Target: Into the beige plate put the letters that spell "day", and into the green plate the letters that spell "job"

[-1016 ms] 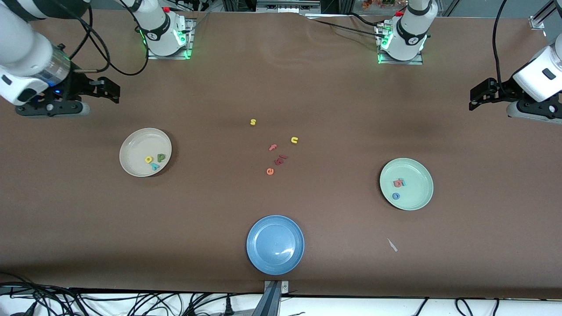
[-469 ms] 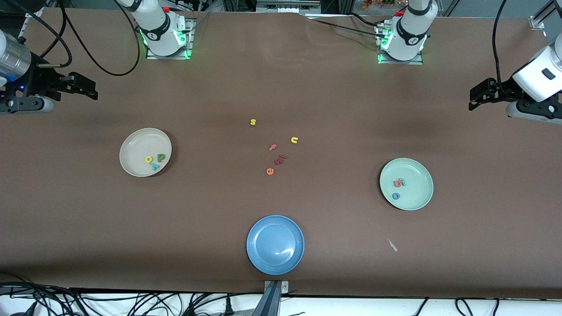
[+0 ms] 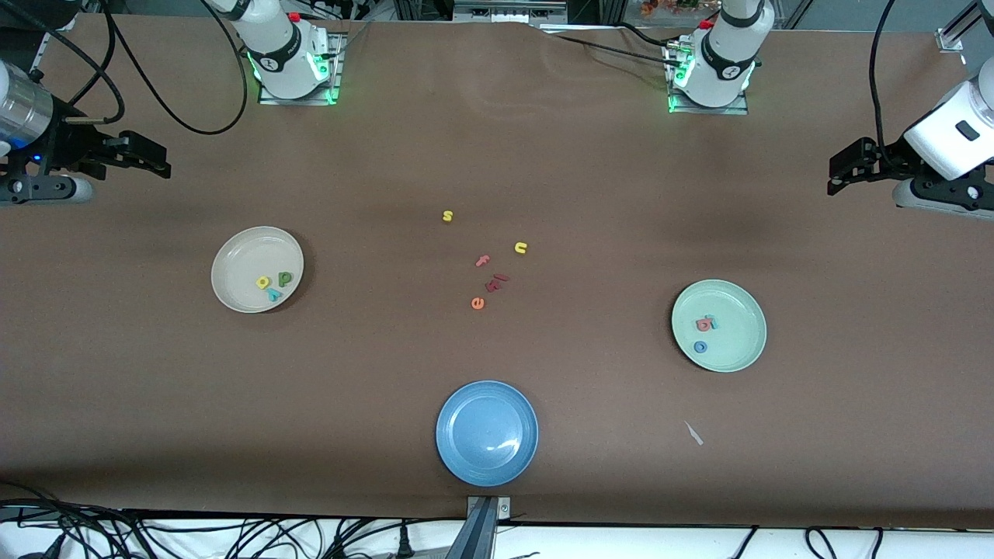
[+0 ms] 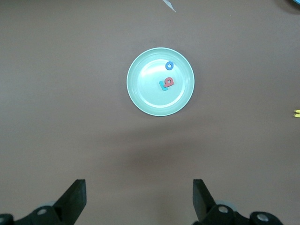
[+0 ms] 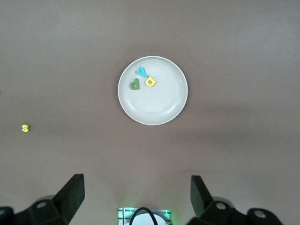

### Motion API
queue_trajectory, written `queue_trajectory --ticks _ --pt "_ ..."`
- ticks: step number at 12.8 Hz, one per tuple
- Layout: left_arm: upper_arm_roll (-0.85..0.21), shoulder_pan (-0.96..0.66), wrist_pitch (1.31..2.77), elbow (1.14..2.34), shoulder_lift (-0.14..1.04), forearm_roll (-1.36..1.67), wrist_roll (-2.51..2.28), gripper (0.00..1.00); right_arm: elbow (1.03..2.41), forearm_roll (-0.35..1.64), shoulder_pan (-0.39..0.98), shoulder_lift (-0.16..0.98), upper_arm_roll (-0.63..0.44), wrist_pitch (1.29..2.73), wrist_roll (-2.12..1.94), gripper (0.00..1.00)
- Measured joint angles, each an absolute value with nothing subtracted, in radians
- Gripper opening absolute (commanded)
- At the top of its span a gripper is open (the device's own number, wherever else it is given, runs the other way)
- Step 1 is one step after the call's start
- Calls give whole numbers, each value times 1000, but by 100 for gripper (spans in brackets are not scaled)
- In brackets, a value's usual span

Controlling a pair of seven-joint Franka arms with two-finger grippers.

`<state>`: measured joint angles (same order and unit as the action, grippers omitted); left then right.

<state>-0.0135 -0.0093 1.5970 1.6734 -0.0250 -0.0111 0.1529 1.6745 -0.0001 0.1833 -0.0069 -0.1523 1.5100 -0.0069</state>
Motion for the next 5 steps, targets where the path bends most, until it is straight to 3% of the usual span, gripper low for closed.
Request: queue_trajectory --ticks 5 --pt "-16 -12 1596 1673 -25 -11 153 100 1674 0 183 -1 -152 1507 -9 100"
